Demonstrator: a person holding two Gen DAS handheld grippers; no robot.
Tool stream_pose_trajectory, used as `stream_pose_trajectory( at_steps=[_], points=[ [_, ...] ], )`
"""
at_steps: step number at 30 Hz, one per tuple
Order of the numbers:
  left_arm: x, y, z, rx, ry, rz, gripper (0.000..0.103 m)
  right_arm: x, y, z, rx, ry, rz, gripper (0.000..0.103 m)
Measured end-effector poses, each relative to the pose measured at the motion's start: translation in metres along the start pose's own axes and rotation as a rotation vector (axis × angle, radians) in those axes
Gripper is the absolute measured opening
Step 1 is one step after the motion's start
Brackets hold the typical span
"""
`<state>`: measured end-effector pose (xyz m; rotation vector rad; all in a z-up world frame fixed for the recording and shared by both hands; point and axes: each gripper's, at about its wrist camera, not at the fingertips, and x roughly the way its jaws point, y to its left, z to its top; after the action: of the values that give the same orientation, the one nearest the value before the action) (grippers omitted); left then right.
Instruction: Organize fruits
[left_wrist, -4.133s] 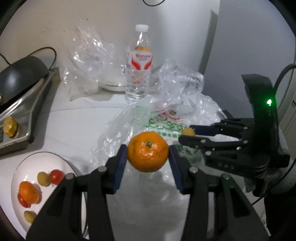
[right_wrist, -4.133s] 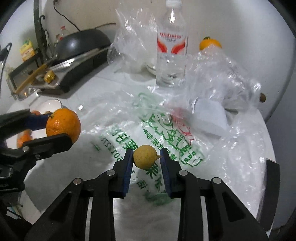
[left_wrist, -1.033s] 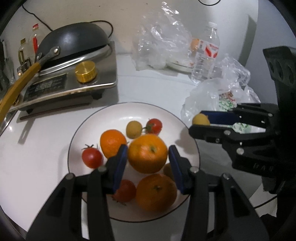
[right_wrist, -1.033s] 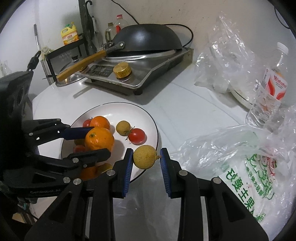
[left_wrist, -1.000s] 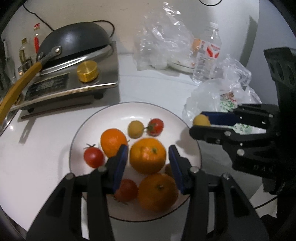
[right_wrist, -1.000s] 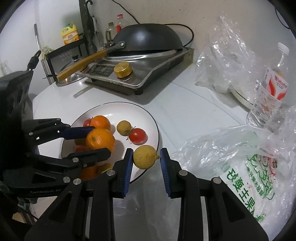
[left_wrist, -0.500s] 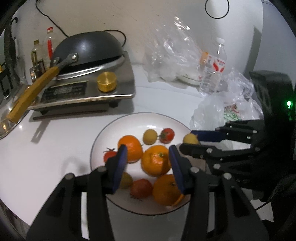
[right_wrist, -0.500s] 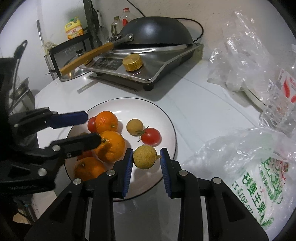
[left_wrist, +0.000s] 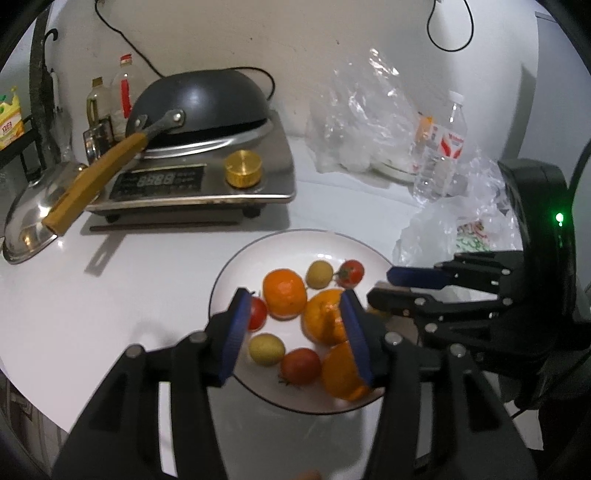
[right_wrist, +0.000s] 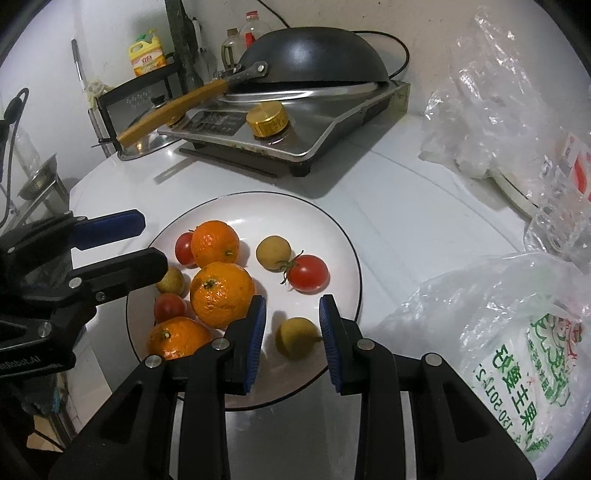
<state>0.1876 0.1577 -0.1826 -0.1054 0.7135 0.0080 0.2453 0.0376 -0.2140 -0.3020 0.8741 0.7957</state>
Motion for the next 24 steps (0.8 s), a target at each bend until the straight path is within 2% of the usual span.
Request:
stream_pose_trajectory(
  at_steps=[3,6,14,20,22,24],
  points=[
    [-0.005,-0.003,0.001,0.001,-0.012,0.004,0.057,-0.008,-0.001,0.000,0.000,-0.011,-0.006,0.033],
    [-0.011,-0.007,0.002,0.004,-0.025,0.002,0.074,-0.016,-0.002,-0.002,-0.001,-0.021,-0.010,0.033],
    [-0.026,-0.024,0.002,0.013,-0.041,0.002,0.077,-0.044,-0.005,-0.010,-0.003,-0.051,-0.023,0.034],
    [-0.040,-0.040,0.004,0.018,-0.073,-0.002,0.086,-0.074,-0.011,-0.018,0.007,-0.089,-0.056,0.035],
    [-0.044,-0.045,0.005,0.025,-0.079,-0.009,0.097,-0.088,-0.014,-0.020,0.012,-0.111,-0.072,0.046],
    [-0.050,-0.051,0.007,0.028,-0.092,-0.019,0.097,-0.102,-0.017,-0.022,0.016,-0.131,-0.087,0.049]
  ],
)
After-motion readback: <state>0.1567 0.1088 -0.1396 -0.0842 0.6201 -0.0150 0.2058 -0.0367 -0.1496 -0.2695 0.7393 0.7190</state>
